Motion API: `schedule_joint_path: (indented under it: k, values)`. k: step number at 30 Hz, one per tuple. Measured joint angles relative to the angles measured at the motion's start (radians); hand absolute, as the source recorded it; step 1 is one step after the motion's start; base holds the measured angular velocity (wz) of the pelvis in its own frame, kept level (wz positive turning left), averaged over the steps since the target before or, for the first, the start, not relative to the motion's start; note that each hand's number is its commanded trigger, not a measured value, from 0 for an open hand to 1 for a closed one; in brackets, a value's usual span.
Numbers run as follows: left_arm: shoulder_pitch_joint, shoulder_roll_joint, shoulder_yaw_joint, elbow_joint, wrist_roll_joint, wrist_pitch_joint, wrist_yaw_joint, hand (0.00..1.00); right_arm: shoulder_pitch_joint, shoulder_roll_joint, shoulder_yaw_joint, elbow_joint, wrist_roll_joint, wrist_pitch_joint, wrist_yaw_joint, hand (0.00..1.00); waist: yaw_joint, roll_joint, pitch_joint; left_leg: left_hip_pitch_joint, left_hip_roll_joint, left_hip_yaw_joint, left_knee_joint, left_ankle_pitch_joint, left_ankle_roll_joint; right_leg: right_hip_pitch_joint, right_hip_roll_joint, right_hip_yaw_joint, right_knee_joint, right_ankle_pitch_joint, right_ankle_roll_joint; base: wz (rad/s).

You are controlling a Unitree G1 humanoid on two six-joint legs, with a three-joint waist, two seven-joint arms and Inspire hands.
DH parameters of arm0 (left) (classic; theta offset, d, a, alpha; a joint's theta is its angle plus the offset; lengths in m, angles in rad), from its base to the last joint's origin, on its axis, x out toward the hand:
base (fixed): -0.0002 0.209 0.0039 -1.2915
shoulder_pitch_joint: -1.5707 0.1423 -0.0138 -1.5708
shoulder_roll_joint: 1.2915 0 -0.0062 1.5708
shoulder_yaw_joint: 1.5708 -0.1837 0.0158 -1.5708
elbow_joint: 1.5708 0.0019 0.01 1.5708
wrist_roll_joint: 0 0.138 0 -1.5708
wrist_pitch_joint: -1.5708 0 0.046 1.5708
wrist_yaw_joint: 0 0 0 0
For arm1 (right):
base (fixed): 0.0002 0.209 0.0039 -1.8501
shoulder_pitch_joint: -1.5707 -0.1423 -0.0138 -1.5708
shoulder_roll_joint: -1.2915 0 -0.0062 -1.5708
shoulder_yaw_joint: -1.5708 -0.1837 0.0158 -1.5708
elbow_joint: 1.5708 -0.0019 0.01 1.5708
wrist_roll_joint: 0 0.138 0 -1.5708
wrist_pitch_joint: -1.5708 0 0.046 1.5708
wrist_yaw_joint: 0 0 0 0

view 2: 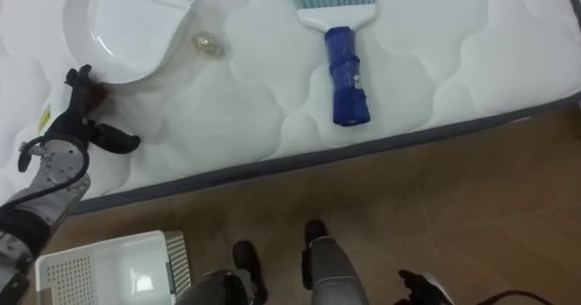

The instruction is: Clean bed

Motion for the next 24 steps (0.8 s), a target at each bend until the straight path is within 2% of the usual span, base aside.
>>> schedule_joint_path:
  k: [4,9,12,18,24]
  values:
    - [-0.018,0.028,0.001,0.012,-0.006,0.015,-0.002,1.00,0.004,-0.004,0.028,-0.012,0.000,0.010,-0.001,0.00,0.000,-0.001,0.0002,0.011,0.003,0.001,0.011,-0.005,-0.001,0.013,0.002,0.001,0.000,0.000,0.000,0.00]
    - [-0.025,0.021,-0.004,0.021,-0.041,0.016,-0.016,1.00,0.004,-0.013,0.035,-0.030,0.012,0.010,-0.002,0.00,-0.002,-0.002,0.0004,0.024,0.000,0.001,0.006,-0.008,0.003,0.027,0.006,0.002,-0.001,0.000,0.005,0.00]
    - [-0.021,0.016,-0.040,0.021,-0.040,0.014,-0.024,1.00,0.004,-0.015,0.037,-0.040,0.018,0.009,-0.007,0.00,-0.002,-0.002,-0.0001,0.024,0.000,0.000,0.008,-0.009,0.004,0.028,0.006,0.001,-0.002,0.000,0.006,0.00]
    - [-0.021,0.013,-0.042,0.021,-0.041,0.015,-0.027,1.00,0.004,-0.016,0.043,-0.052,0.038,0.006,-0.014,0.00,-0.002,-0.001,-0.0012,0.026,0.002,0.004,0.008,-0.009,0.004,0.030,0.007,0.003,-0.002,0.001,0.006,0.00]
    - [-0.017,0.007,-0.043,0.021,-0.063,0.015,-0.034,1.00,0.003,-0.016,0.062,-0.058,0.067,-0.013,-0.042,0.00,-0.001,-0.002,-0.0018,0.040,0.004,0.010,0.007,-0.009,0.004,0.040,0.009,0.003,-0.001,0.001,0.005,-0.01]
